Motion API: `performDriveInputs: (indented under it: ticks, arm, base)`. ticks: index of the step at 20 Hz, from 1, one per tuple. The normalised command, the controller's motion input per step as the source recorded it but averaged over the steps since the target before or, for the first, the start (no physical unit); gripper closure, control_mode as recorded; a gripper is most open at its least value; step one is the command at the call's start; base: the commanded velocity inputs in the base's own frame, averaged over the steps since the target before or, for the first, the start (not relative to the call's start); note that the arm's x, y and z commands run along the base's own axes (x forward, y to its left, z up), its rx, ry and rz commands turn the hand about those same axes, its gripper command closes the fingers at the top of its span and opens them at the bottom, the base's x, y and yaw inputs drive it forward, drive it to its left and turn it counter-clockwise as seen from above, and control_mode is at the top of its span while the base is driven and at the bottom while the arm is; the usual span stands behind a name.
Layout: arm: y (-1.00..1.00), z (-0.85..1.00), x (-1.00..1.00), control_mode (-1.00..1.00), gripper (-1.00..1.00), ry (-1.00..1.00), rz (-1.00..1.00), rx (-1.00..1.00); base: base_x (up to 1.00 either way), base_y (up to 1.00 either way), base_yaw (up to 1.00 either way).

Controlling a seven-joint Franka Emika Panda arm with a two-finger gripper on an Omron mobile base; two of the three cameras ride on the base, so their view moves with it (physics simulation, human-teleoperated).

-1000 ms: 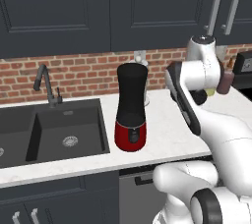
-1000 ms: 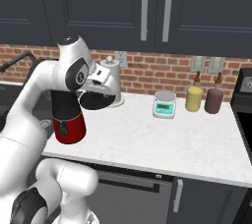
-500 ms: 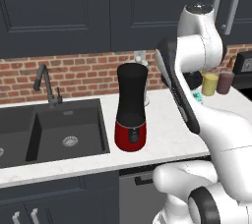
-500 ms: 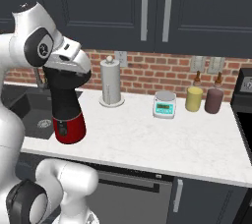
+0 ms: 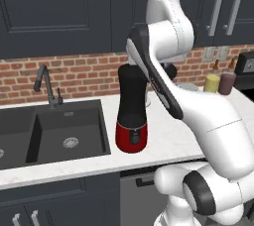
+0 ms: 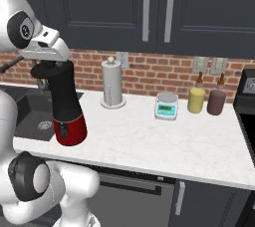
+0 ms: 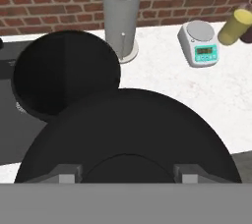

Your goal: Close the lid blender by securely placing the lid on top.

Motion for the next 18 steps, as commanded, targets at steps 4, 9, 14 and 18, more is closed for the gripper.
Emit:
performDriveInputs:
  ticks: [4, 9, 14, 18]
  arm:
    - [0.33, -0.4, 0.46, -1.0, 1.0, -0.07, 0.11, 0.0]
    - [0.18, -0.01, 0.5, -1.0, 1.0, -0.03, 0.07, 0.01]
    - [0.1, 0.0, 0.67, -1.0, 1.0, 0.0, 0.02, 0.0]
    - [0.02, -0.03, 0.63, -1.0, 1.0, 0.0, 0.0, 0.0]
  base:
    - [0.0, 0.0, 0.0]
    - [0.0, 0.0, 0.0]
    - [0.0, 0.0, 0.0]
    - [0.0, 0.0, 0.0]
